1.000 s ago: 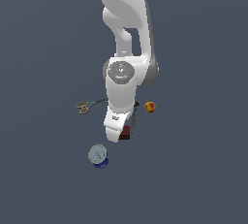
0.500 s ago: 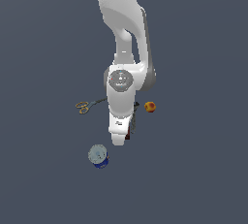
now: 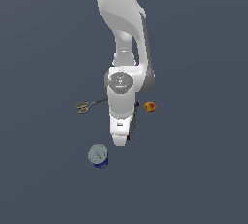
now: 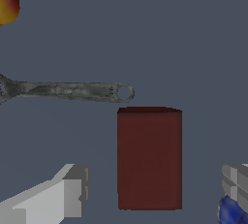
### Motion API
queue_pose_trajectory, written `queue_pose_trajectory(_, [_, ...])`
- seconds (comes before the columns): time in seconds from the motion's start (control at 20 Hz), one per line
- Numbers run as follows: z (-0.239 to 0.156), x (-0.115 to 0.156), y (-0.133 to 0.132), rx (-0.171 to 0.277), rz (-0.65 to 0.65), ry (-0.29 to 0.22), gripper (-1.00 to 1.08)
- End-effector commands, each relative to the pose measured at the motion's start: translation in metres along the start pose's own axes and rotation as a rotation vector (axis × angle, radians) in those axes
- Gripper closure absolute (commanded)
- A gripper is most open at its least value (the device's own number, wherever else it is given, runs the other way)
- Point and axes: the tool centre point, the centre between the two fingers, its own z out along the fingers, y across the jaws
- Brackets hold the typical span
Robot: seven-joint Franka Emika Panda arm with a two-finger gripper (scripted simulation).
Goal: Pick up a designated object from a clutter of objects.
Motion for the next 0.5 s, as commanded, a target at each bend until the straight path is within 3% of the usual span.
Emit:
queue_pose_trajectory(0.0, [0.001,0.000,0.000,0.000,0.000,0.000,-0.92])
queue_pose_trajectory(0.45, [0.036,0.000,-0.001,-0.001,-0.004,0.000,-0.92])
